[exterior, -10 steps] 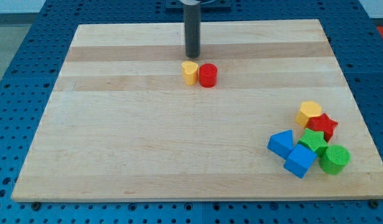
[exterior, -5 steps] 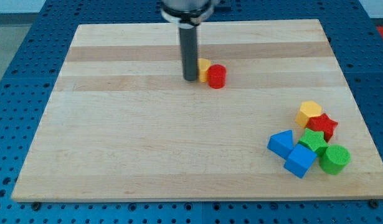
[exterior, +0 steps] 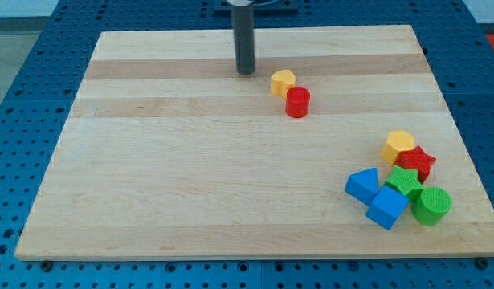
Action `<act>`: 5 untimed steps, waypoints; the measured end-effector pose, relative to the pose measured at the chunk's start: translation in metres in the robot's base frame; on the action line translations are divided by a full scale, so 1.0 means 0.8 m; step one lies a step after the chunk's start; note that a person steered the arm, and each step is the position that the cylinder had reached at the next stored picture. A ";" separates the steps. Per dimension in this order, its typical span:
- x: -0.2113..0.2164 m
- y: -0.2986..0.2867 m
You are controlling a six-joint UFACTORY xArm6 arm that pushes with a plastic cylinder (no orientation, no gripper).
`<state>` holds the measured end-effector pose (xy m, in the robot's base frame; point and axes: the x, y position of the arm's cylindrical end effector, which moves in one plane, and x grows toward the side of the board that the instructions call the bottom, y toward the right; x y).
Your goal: Move the heart and red circle in a vertical line
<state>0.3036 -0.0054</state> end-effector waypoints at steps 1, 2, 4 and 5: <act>0.018 0.048; 0.038 0.089; 0.123 0.110; 0.151 0.111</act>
